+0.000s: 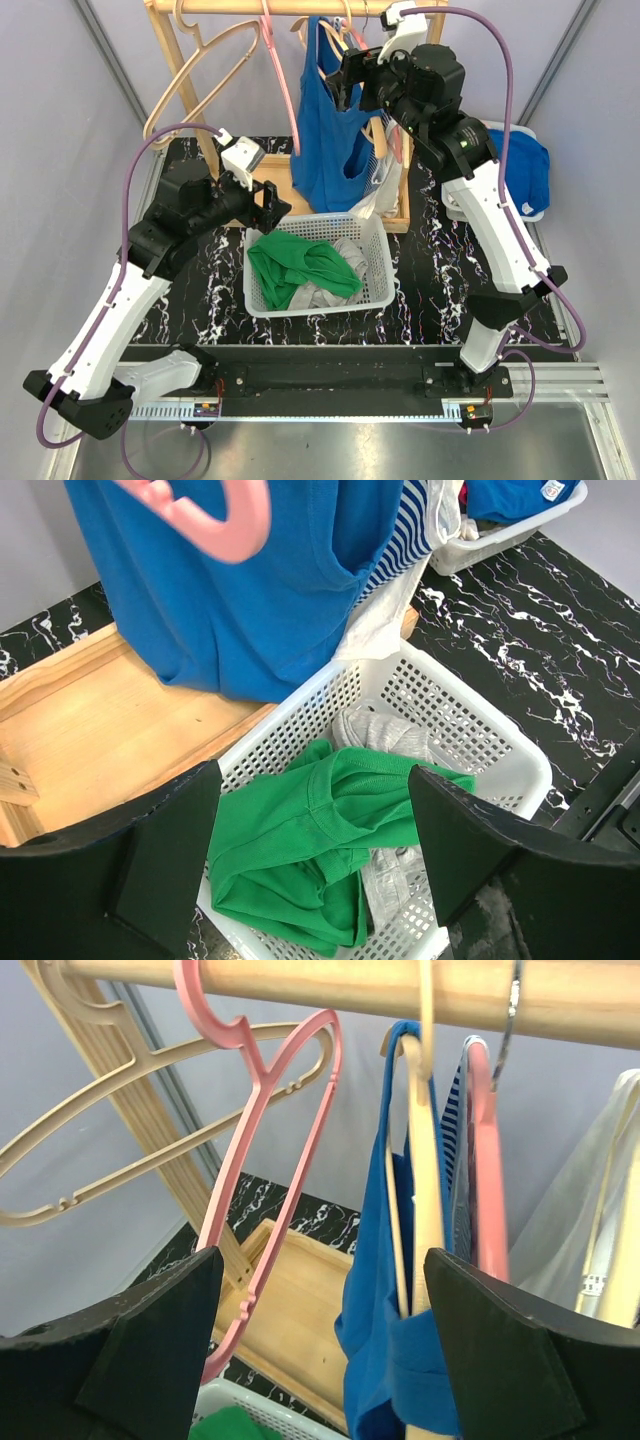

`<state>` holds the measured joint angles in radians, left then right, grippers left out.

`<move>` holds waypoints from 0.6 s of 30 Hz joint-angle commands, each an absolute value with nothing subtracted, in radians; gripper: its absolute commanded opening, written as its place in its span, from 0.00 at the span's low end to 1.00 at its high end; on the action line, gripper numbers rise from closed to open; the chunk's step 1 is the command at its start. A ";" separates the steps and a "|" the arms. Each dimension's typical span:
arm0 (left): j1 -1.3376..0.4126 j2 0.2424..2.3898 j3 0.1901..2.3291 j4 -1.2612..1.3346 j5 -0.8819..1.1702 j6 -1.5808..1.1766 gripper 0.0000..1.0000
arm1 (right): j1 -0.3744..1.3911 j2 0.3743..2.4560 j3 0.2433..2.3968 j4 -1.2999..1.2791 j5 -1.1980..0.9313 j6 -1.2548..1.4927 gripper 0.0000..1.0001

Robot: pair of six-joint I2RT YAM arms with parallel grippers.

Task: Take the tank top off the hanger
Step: Pick up the hanger from the clothesline.

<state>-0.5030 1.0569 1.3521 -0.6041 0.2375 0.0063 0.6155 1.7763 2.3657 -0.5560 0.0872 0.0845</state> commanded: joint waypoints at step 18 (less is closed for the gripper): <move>-0.497 1.029 1.293 -0.548 0.298 0.002 0.80 | 0.591 1.790 2.379 -0.552 0.057 0.130 0.91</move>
